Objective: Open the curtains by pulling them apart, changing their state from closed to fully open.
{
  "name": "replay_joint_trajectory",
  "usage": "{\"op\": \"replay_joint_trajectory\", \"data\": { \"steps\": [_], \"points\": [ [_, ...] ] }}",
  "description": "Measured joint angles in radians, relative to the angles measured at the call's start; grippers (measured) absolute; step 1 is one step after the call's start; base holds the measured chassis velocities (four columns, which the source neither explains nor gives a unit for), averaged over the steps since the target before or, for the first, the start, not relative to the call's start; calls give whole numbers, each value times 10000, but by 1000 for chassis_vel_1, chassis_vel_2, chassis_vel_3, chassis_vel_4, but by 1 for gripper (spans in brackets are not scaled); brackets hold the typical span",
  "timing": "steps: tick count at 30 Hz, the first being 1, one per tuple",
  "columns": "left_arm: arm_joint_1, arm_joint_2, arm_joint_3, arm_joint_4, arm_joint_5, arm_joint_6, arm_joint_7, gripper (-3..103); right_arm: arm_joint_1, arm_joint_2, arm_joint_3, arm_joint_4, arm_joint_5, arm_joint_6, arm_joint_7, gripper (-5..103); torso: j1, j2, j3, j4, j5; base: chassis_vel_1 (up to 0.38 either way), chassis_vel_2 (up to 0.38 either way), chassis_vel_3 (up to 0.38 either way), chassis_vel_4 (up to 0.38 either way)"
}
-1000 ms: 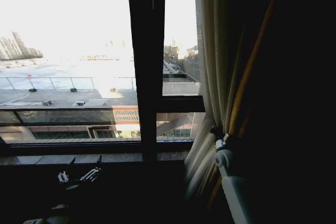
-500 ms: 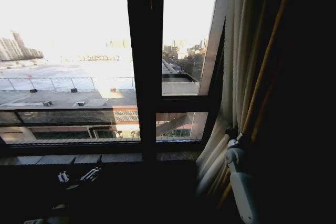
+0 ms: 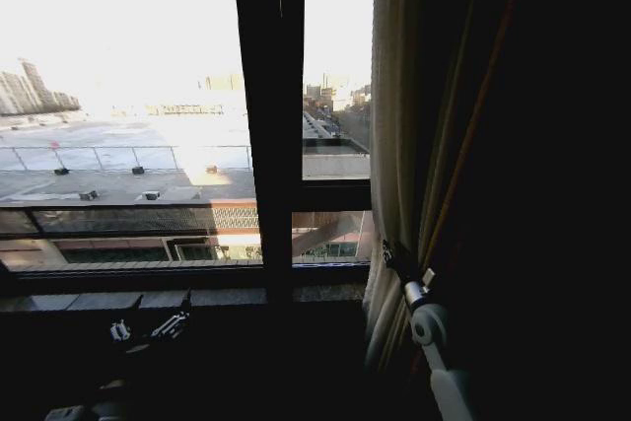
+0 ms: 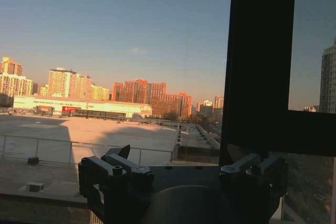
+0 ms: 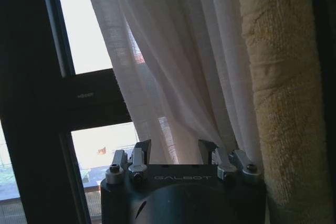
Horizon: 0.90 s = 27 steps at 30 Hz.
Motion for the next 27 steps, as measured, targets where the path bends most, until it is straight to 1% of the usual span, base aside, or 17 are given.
{"op": "replay_joint_trajectory", "data": {
  "steps": [1, 3, 5, 6, 7, 10, 11, 12, 13, 20, 27],
  "points": [
    [1, 22, -16, 15, -74, 0, -7, 100, -152, 11, -105, 197, -276, -46, -84, 55, 0, 0, 0, 0, 2, 0, 0, 0, 0],
    [18, 76, -65, 43, -187, -4, -17, 100, -496, 55, -305, 552, -1249, -41, -391, 65, 0, 1, -1, 0, 0, 0, 0, 0, 0],
    [23, 83, -71, 43, -200, -5, -17, 100, -548, 65, -341, 591, -1371, -12, -414, 65, 0, 0, 0, 0, 0, 0, 0, 0, 0],
    [33, 111, -85, 42, -255, -7, -19, 100, -760, 115, -511, 712, -1871, 169, -451, 77, -1, 1, 0, 0, 1, 0, 0, 0, 0],
    [34, 129, -89, 39, -272, -7, -20, 100, -862, 150, -595, 751, -2058, 238, -447, 82, 0, 0, 0, -1, 0, 0, 0, 0, 0],
    [34, 145, -92, 34, -281, -7, -20, 100, -927, 182, -670, 768, -2150, 276, -417, 82, 0, 0, 0, 0, 1, 0, 0, 0, 0],
    [32, 187, -93, 27, -290, -7, -20, 100, -1042, 250, -844, 783, -2352, 345, -314, 93, 0, 0, 0, 0, 3, 0, 0, 0, 0],
    [31, 196, -92, 25, -291, -7, -20, 100, -1064, 256, -885, 786, -2410, 365, -304, 97, 0, 0, 0, 1, 2, 0, 0, 0, 0],
    [32, 208, -90, 22, -293, -7, -20, 100, -1077, 258, -926, 791, -2457, 377, -295, 99, 0, 0, 0, 1, 2, 0, 0, 0, 0],
    [44, 235, -77, 12, -298, 28, -19, 100, -1062, 273, -960, 785, -2618, 427, -247, 100, 0, 1, 0, 0, 3, 55, 73, -75, -64],
    [90, 213, -90, 6, -299, 52, -17, 100, -1024, 246, -958, 786, -2617, 435, -239, 100, 0, 0, 0, 0, 1, 201, 189, -195, -208]
  ]
}}
